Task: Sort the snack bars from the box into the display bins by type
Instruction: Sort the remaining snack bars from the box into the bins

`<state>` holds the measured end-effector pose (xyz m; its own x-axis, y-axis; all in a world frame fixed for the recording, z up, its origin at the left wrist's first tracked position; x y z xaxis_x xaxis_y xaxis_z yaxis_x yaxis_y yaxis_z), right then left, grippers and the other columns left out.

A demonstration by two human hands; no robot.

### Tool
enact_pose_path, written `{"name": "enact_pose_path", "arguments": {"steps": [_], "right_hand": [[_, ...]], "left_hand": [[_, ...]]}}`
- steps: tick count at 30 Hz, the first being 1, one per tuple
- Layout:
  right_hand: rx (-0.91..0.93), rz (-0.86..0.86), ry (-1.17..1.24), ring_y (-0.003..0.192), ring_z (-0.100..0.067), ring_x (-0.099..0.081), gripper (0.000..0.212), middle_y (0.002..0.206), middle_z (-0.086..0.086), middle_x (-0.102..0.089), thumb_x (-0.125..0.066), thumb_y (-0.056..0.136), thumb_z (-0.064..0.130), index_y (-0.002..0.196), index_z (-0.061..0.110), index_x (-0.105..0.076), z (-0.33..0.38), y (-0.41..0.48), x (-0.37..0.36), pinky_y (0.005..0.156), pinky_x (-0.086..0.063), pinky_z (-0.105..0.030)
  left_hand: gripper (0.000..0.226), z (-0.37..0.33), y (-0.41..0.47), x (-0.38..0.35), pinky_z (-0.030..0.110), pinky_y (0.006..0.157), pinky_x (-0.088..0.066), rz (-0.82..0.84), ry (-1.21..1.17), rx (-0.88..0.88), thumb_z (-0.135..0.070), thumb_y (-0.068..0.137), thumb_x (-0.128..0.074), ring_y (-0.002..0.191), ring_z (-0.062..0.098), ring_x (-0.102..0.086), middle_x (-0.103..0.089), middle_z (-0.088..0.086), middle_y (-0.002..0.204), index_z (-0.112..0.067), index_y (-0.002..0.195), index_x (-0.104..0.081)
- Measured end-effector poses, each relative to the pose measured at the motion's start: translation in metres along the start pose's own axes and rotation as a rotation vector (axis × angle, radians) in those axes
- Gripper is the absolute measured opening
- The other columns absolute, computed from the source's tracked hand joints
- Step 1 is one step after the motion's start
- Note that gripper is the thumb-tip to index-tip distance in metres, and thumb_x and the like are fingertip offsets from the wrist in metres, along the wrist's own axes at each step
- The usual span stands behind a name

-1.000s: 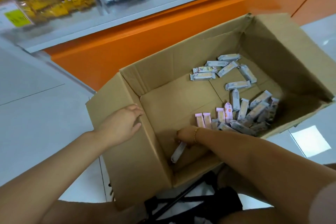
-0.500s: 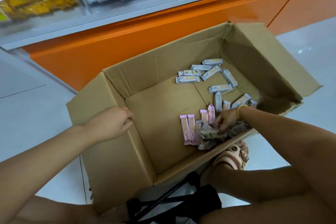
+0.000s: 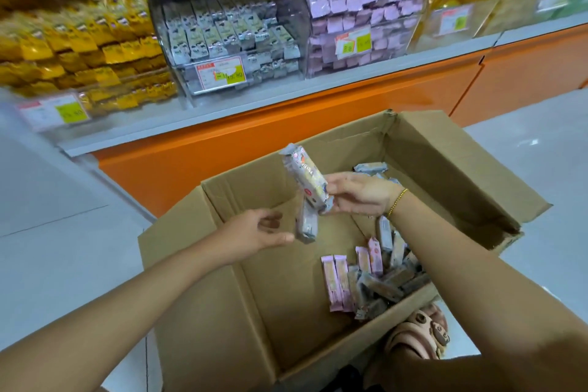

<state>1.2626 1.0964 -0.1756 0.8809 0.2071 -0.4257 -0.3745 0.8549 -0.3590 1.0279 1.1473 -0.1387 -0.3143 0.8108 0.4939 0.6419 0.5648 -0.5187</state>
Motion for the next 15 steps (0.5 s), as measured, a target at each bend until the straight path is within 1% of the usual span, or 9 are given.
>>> {"name": "enact_pose_path", "arguments": {"steps": [1, 2, 5, 7, 9, 11, 12, 14, 15], "right_hand": [[0.05, 0.055, 0.006, 0.106, -0.022, -0.059, 0.049, 0.116, -0.012, -0.061, -0.07, 0.082, 0.031, 0.122, 0.005, -0.056, 0.008, 0.002, -0.014, 0.097, -0.049, -0.035], [0.085, 0.087, -0.002, 0.109, -0.024, -0.057, 0.062, 0.119, -0.015, -0.058, -0.074, 0.079, 0.036, 0.126, 0.002, -0.052, 0.013, 0.004, -0.026, 0.101, -0.046, -0.038], [0.177, 0.122, -0.005, 0.115, -0.027, -0.055, 0.074, 0.125, -0.017, -0.056, -0.076, 0.077, 0.039, 0.131, -0.001, -0.045, 0.023, 0.003, -0.057, 0.103, -0.043, -0.042], [0.225, 0.097, -0.003, 0.122, -0.033, -0.05, 0.08, 0.131, -0.022, -0.051, -0.075, 0.079, 0.039, 0.137, -0.003, -0.039, 0.031, -0.005, -0.067, 0.108, -0.038, -0.048], [0.262, -0.009, -0.03, 0.127, -0.039, -0.044, 0.084, 0.138, -0.029, -0.044, -0.073, 0.08, 0.037, 0.141, -0.007, -0.033, 0.042, -0.019, -0.072, 0.11, -0.035, -0.051], [0.291, -0.18, -0.052, 0.119, -0.035, -0.053, 0.074, 0.134, -0.031, -0.048, -0.07, 0.081, 0.031, 0.133, -0.012, -0.039, 0.053, -0.035, -0.077, 0.102, -0.044, -0.045], [0.313, -0.271, -0.042, 0.11, -0.031, -0.06, 0.06, 0.127, -0.03, -0.054, -0.067, 0.082, 0.026, 0.123, -0.012, -0.045, 0.057, -0.043, -0.079, 0.096, -0.05, -0.04], [0.362, -0.404, -0.015, 0.095, -0.027, -0.067, 0.031, 0.113, -0.024, -0.065, -0.059, 0.087, 0.016, 0.11, -0.004, -0.05, 0.06, -0.055, -0.083, 0.084, -0.057, -0.032], [0.386, -0.428, 0.006, 0.093, -0.027, -0.068, 0.027, 0.109, -0.022, -0.067, -0.056, 0.089, 0.014, 0.11, -0.002, -0.05, 0.061, -0.058, -0.088, 0.081, -0.058, -0.031]], "left_hand": [[0.071, -0.007, -0.002, 0.002, 0.032, 0.098, -0.048, -0.004, -0.09, -0.017, -0.056, 0.062, -0.079, 0.105, 0.015, -0.063, -0.066, -0.001, 0.116, -0.017, 0.119, -0.062], [0.063, -0.013, -0.005, 0.003, 0.034, 0.095, -0.05, -0.001, -0.189, -0.042, -0.055, 0.063, -0.08, 0.099, 0.017, -0.065, -0.069, 0.001, 0.11, -0.017, 0.111, -0.066], [0.016, -0.031, -0.018, 0.005, 0.026, 0.073, -0.058, 0.013, -0.566, -0.049, -0.021, 0.083, -0.067, 0.077, 0.012, -0.068, -0.073, 0.005, 0.09, -0.012, 0.096, -0.066], [0.021, -0.04, -0.03, 0.008, 0.022, 0.063, -0.056, 0.02, -0.69, -0.041, -0.022, 0.081, -0.065, 0.068, 0.008, -0.067, -0.073, 0.004, 0.08, -0.007, 0.095, -0.066], [0.04, -0.045, -0.04, 0.013, 0.02, 0.062, -0.055, 0.009, -0.699, -0.055, -0.032, 0.072, -0.067, 0.069, 0.007, -0.066, -0.072, 0.004, 0.086, -0.007, 0.104, -0.066], [0.04, -0.05, -0.048, 0.021, 0.021, 0.063, -0.057, -0.05, -0.746, -0.072, -0.031, 0.072, -0.068, 0.072, 0.008, -0.067, -0.072, 0.004, 0.091, -0.012, 0.107, -0.064], [0.038, -0.051, -0.05, 0.024, 0.023, 0.065, -0.058, -0.071, -0.808, -0.076, -0.028, 0.073, -0.067, 0.074, 0.01, -0.068, -0.073, 0.005, 0.091, -0.012, 0.108, -0.064], [0.041, -0.055, -0.056, 0.031, 0.025, 0.069, -0.059, -0.074, -0.909, -0.103, -0.025, 0.073, -0.066, 0.079, 0.013, -0.071, -0.074, 0.008, 0.094, -0.008, 0.111, -0.062], [0.041, -0.057, -0.06, 0.035, 0.026, 0.07, -0.059, -0.06, -0.926, -0.121, -0.025, 0.073, -0.065, 0.081, 0.015, -0.071, -0.074, 0.01, 0.096, -0.007, 0.111, -0.062]]}}
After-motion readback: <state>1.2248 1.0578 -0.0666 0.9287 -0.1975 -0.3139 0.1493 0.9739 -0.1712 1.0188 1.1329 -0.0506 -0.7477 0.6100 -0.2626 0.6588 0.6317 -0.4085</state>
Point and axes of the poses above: each hand's wrist, its own y-axis towards the middle knuckle, its own x-axis out of the back of the hand, z = x × y, the point moved 1 cm from there along y, towards the middle knuckle
